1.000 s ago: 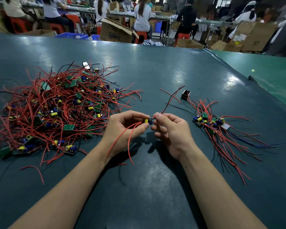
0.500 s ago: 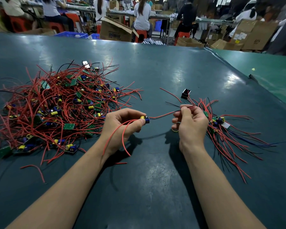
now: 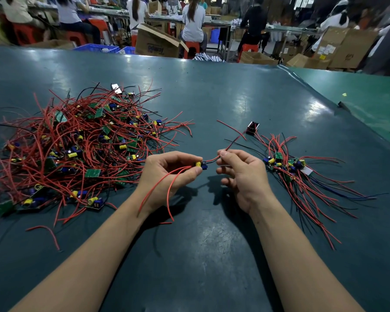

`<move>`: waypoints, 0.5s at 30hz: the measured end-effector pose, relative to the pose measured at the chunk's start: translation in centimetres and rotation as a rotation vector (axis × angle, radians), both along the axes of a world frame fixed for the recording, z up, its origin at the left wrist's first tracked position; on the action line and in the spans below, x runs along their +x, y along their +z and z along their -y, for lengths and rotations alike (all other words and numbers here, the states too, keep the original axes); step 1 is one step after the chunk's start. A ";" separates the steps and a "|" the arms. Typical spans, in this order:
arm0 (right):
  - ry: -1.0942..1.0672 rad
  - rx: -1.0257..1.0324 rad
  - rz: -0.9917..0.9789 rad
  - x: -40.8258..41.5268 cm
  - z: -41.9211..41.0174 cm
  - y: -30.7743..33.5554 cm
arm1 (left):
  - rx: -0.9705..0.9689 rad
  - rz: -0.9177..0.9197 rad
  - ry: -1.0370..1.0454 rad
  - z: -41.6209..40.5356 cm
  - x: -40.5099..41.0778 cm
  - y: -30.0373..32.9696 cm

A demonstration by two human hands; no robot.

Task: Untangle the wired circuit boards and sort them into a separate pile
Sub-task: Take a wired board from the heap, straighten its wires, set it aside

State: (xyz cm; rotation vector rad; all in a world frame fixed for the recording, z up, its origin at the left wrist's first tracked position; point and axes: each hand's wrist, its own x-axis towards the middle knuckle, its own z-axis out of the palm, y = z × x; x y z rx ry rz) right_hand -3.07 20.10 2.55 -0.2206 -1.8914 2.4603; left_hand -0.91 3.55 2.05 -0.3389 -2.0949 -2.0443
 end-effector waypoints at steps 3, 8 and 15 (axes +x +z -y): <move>-0.112 0.016 -0.033 -0.2 -0.1 -0.1 | -0.002 0.011 0.000 0.0 0.0 -0.2; -0.287 0.085 -0.155 -0.3 -0.2 -0.2 | 0.004 0.030 -0.004 0.1 0.0 -0.1; -0.365 -0.104 -0.174 -0.8 -0.7 -0.3 | -0.001 0.055 -0.007 0.0 0.2 0.0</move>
